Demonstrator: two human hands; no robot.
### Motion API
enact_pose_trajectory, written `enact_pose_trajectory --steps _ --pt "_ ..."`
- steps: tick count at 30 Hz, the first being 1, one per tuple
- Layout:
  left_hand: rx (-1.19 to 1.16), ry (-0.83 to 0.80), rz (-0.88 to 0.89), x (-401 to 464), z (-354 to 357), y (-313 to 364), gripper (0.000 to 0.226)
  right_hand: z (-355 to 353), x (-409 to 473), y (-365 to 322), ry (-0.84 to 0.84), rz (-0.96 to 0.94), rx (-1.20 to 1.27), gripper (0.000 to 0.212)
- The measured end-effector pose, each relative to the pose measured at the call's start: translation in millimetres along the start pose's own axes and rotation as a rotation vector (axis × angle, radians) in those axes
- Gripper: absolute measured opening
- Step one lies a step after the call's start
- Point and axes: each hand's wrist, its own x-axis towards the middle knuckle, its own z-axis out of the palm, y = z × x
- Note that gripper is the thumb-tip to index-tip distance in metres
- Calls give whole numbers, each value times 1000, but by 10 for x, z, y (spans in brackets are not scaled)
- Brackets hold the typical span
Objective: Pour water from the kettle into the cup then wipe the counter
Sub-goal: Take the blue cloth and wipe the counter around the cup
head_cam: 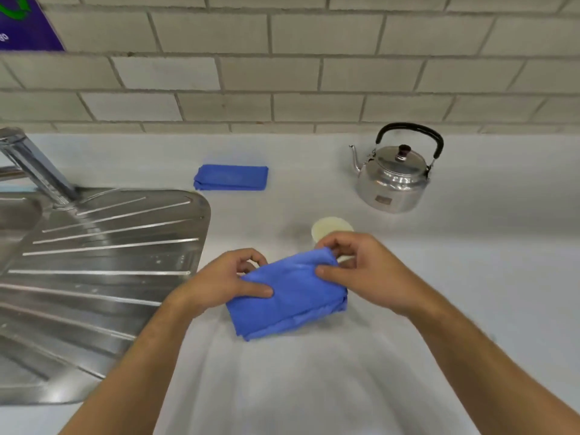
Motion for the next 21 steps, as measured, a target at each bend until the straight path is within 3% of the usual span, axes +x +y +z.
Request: enact_pose_trajectory --steps 3,5,8,11,14,21 --pt "474 247 43 -11 458 -71 37 -45 -336 459 99 190 -129 18" --pt "770 395 154 -49 786 -114 39 -113 -452 687 208 289 -339 26" --pt "885 417 292 -133 1236 -141 43 -111 -537 776 331 81 -540 28" --pt "1001 281 149 -233 1543 -253 56 181 -604 768 84 -151 -678 35" --pt "981 258 117 -442 1529 -422 62 540 -762 870 -146 -79 -811 72" --pt "982 299 99 -798 1035 -719 57 1132 -720 740 -235 -84 -836 88"
